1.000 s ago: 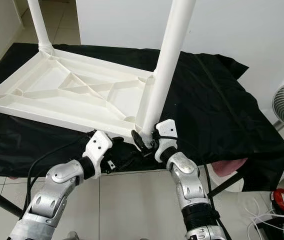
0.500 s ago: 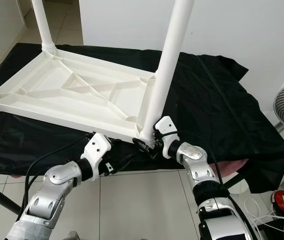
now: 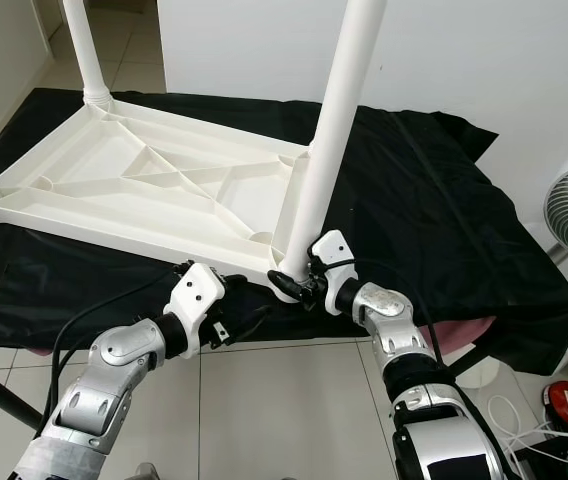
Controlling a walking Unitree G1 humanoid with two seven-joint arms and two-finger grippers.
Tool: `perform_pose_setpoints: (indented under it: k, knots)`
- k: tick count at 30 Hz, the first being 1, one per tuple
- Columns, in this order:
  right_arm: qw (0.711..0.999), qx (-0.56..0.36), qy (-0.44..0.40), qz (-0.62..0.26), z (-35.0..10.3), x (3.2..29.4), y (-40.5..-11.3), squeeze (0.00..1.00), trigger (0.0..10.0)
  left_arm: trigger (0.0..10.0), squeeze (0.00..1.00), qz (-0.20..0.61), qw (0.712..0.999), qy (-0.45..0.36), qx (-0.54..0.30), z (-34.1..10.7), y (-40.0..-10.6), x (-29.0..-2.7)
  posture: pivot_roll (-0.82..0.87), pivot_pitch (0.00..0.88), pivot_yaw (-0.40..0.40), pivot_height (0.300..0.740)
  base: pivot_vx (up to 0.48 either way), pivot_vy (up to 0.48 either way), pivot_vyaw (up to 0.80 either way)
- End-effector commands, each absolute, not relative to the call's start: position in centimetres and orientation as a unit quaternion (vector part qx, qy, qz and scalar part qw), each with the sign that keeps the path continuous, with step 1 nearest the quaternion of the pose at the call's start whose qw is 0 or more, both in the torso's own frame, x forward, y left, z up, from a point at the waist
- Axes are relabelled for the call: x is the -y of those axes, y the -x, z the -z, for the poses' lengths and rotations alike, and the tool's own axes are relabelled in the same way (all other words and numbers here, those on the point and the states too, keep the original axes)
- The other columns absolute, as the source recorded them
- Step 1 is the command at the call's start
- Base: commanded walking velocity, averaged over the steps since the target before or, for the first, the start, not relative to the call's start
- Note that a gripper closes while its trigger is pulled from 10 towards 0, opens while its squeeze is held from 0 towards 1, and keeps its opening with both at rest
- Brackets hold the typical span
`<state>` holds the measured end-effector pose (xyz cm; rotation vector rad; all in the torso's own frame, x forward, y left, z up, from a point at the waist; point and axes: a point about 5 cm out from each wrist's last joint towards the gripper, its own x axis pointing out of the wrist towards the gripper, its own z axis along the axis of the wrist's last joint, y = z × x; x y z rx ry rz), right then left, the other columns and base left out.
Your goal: Building children table
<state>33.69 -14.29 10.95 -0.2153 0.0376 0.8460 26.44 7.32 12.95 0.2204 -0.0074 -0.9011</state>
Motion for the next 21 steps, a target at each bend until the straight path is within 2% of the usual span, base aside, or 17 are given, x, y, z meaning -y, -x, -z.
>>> perform_pose_setpoints:
  k: [1, 3, 7, 12, 16, 19, 21]
  knots:
    - [0.909, -0.025, 0.103, -0.403, -10.0, 14.2, -33.2, 0.0, 10.0, 10.0, 0.0, 0.392, 0.913, -0.109, 0.008, -12.9, -26.9, -7.3, 0.05, 0.003, -0.092, 0.74, 0.0, 0.0, 0.0]
    - [0.913, -0.024, 0.098, -0.396, -9.9, 14.1, -33.2, 0.0, 10.0, 10.0, 0.0, 0.392, 0.913, -0.109, 0.008, -12.9, -26.9, -7.3, 0.05, 0.003, -0.091, 0.74, 0.0, 0.0, 0.0]
    - [0.943, -0.014, 0.085, -0.322, -9.6, 13.8, -33.1, 0.0, 10.0, 10.0, 0.0, 0.394, 0.913, -0.107, 0.009, -13.0, -26.9, -7.1, 0.04, 0.013, -0.093, 0.74, 0.0, 0.0, 0.0]
    - [0.963, -0.007, 0.053, -0.266, -9.5, 12.8, -32.7, 0.0, 10.0, 10.0, 0.0, 0.394, 0.913, -0.108, 0.011, -13.0, -26.9, -7.0, 0.04, 0.021, -0.088, 0.74, 0.0, 0.0, 0.0]
    - [0.989, -0.015, 0.013, -0.146, -9.1, 12.1, -32.4, 0.0, 10.0, 10.0, 0.0, 0.398, 0.911, -0.11, 0.011, -13.1, -26.8, -7.0, 0.04, 0.031, -0.081, 0.74, 0.0, 0.0, 0.0]
    - [0.993, -0.02, 0.003, -0.115, -9.0, 12.1, -32.3, 0.0, 10.0, 10.0, 0.0, 0.399, 0.91, -0.11, 0.011, -13.1, -26.8, -7.1, 0.04, 0.031, -0.081, 0.74, 0.0, 0.0, 0.0]
    - [0.998, -0.027, -0.011, -0.055, -8.6, 11.6, -32.0, 0.0, 10.0, 10.0, 0.0, 0.399, 0.91, -0.11, 0.011, -13.1, -26.8, -7.1, 0.04, 0.032, -0.08, 0.74, 0.0, 0.0, 0.0]
